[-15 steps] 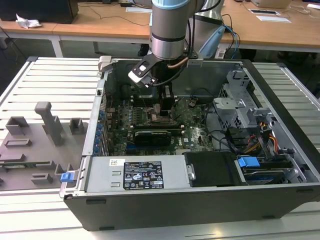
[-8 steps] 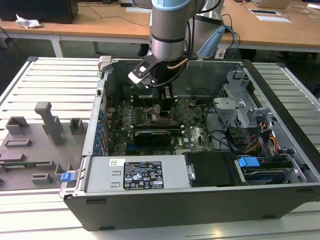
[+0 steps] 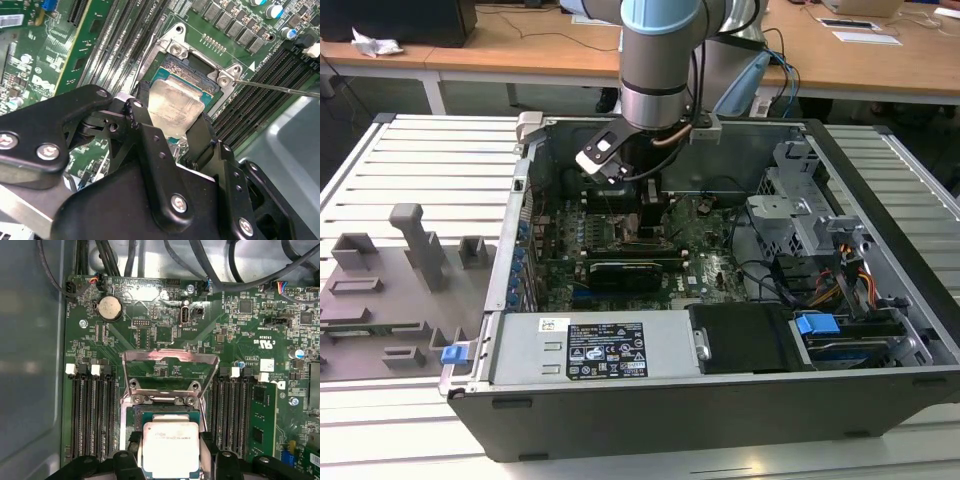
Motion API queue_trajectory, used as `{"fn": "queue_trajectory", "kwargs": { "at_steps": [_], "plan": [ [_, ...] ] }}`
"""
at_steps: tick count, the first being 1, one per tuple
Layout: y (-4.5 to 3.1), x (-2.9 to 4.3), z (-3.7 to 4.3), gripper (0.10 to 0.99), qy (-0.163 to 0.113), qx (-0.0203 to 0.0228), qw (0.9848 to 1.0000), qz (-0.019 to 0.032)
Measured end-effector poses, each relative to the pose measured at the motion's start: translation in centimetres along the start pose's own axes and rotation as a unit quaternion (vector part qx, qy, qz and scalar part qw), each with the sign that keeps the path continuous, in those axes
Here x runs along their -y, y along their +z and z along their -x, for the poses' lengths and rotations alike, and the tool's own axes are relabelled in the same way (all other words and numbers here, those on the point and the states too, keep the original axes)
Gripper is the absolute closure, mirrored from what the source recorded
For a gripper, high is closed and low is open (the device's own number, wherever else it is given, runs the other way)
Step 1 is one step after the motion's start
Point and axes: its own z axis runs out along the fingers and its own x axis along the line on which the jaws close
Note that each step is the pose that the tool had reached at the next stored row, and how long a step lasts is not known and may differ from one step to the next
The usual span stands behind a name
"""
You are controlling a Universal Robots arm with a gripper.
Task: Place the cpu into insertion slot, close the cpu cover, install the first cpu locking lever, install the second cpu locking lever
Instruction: 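Place the cpu into insertion slot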
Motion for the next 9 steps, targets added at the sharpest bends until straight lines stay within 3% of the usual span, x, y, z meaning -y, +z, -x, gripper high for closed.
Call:
{"fn": "queue_trajectory", "kwargs": {
  "at_steps": [9],
  "plan": [
    [0.99,0.15,-0.25,0.545,0.006,0.0006,1.0,-0.0002]
  ]
}}
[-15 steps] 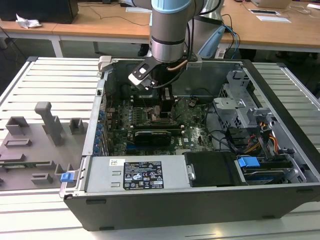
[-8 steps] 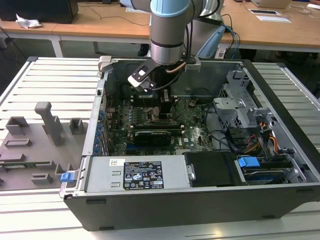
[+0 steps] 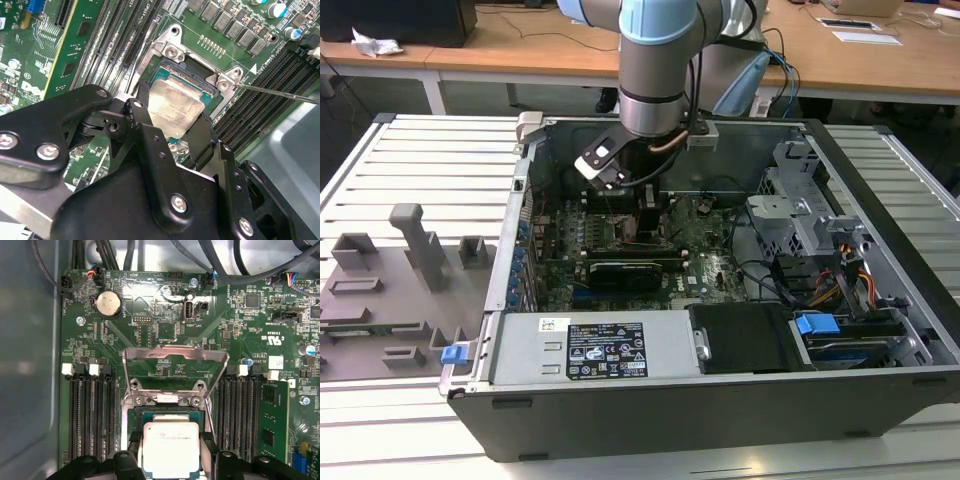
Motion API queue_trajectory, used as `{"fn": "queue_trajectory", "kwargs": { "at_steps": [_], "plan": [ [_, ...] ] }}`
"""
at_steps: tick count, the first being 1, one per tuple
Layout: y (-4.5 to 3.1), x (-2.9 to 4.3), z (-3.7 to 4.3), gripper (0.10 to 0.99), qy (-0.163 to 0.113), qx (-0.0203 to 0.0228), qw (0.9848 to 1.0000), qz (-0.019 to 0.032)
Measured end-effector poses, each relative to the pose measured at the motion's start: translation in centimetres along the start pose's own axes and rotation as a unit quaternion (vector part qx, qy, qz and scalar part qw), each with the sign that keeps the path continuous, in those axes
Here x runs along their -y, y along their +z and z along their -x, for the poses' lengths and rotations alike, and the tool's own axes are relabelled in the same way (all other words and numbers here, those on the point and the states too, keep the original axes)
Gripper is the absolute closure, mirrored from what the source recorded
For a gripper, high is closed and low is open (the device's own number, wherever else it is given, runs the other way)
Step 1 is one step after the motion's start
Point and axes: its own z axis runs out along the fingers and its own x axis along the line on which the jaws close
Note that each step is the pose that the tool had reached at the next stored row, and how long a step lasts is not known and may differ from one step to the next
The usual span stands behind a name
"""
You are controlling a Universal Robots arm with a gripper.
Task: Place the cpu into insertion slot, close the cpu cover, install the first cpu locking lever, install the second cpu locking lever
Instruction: 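Place the cpu into insertion slot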
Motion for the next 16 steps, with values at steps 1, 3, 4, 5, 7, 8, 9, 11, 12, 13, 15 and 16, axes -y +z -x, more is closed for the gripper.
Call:
{"fn": "queue_trajectory", "kwargs": {
  "at_steps": [1,3,4,5,7,8,9,11,12,13,15,16],
  "plan": [
    [0.12,0.02,-0.04,0.545,0.0,0.0003,1.0,0.0],
    [0.29,0.03,-0.12,0.545,0.001,0.0008,1.0,0.0],
    [0.42,0.03,-0.19,0.545,0.002,0.001,1.0,-0.0001],
    [0.56,0.04,-0.26,0.545,0.002,0.001,1.0,-0.0001],
    [0.61,0.03,-0.29,0.545,0.002,0.0012,1.0,-0.0002],
    [0.61,0.03,-0.29,0.545,0.002,0.0012,1.0,-0.0001],
    [0.62,0.03,-0.29,0.545,0.002,0.0011,1.0,-0.0001],
    [0.63,0.03,-0.29,0.545,0.002,0.0011,1.0,-0.0001],
    [0.63,0.03,-0.29,0.545,0.002,0.0011,1.0,-0.0001],
    [0.64,0.04,-0.3,0.545,0.002,0.0011,1.0,-0.0001],
    [0.64,0.06,-0.3,0.545,0.002,0.0011,1.0,-0.0001],
    [0.64,0.07,-0.29,0.545,0.003,0.0011,1.0,-0.0001]
  ]
}}
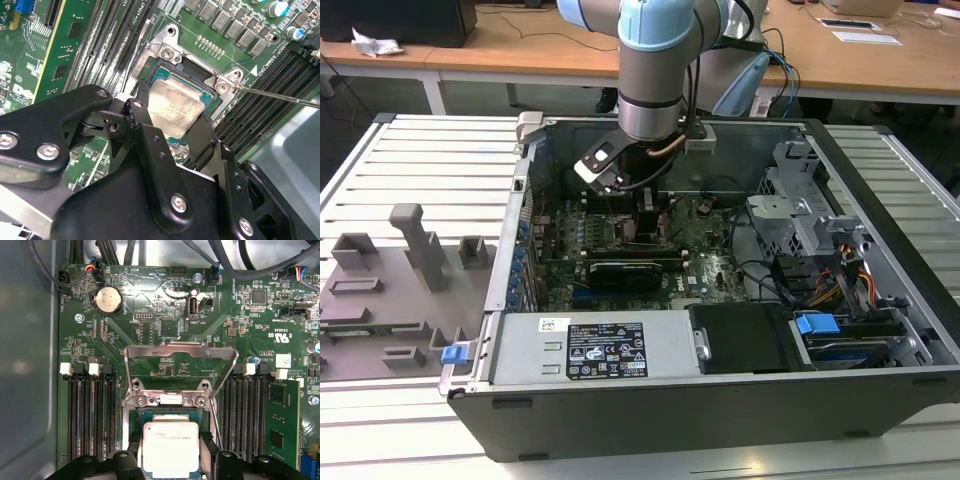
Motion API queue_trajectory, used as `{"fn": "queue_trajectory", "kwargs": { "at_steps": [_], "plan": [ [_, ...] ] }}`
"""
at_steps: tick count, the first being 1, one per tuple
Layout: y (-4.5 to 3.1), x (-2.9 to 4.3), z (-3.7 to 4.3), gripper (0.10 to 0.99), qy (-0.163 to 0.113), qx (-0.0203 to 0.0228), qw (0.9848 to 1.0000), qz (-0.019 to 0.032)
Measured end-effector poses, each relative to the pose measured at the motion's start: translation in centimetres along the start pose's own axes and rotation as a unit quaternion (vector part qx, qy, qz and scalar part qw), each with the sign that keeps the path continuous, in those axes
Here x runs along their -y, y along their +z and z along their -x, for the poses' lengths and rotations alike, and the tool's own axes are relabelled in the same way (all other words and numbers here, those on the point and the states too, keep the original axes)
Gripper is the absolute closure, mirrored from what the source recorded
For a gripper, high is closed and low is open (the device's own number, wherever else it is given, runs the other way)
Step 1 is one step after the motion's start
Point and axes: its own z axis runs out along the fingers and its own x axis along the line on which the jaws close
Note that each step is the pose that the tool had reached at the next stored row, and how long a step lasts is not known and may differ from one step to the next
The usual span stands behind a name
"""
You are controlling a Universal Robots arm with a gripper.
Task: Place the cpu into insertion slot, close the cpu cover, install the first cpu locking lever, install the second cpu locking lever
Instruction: 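Place the cpu into insertion slot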
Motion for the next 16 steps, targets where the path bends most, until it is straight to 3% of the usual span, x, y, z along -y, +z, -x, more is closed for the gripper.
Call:
{"fn": "queue_trajectory", "kwargs": {
  "at_steps": [3,4,6,10,11,12,16],
  "plan": [
    [0.02,0.0,0.0,0.537,0.0,0.0,1.0,0.0],
    [0.02,0.0,0.0,0.471,0.0,0.0001,1.0,0.0],
    [0.0,0.0,0.0,0.471,0.0,0.0001,1.0,0.0],
    [-0.89,-0.01,0.01,0.486,0.0,0.0006,1.0,-0.0001],
    [-1.05,-0.02,0.01,0.553,0.0,0.0008,1.0,-0.0003],
    [-1.21,-0.02,0.01,0.737,0.0,0.001,1.0,-0.0004],
    [-1.51,-0.03,0.02,0.976,0.0,0.0013,1.0,-0.0004]
  ]
}}
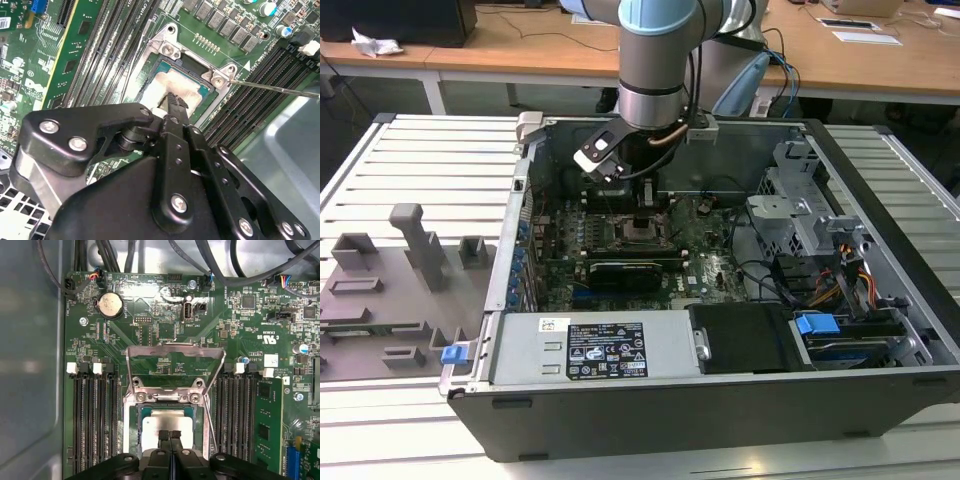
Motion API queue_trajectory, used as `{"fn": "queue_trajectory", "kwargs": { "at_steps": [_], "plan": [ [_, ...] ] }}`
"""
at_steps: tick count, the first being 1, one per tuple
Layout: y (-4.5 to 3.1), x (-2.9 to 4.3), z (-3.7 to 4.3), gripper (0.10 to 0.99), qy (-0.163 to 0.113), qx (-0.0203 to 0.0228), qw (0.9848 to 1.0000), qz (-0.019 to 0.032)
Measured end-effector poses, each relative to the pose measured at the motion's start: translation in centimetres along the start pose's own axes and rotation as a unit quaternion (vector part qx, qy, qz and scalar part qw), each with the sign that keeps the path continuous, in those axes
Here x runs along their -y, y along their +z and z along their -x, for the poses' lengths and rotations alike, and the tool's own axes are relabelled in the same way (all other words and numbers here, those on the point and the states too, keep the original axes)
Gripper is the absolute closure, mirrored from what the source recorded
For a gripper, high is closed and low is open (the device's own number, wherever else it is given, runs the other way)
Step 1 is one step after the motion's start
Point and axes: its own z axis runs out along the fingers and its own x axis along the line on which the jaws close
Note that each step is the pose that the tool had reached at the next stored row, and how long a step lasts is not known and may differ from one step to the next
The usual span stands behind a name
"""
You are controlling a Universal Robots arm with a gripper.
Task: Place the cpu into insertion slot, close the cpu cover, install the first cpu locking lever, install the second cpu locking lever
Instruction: 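Place the cpu into insertion slot, then close the cpu cover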
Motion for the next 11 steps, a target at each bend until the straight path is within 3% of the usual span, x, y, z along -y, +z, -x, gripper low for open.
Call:
{"fn": "queue_trajectory", "kwargs": {
  "at_steps": [11],
  "plan": [
    [-0.65,-0.01,0.03,0.976,0.0,0.0001,1.0,-0.0001]
  ]
}}
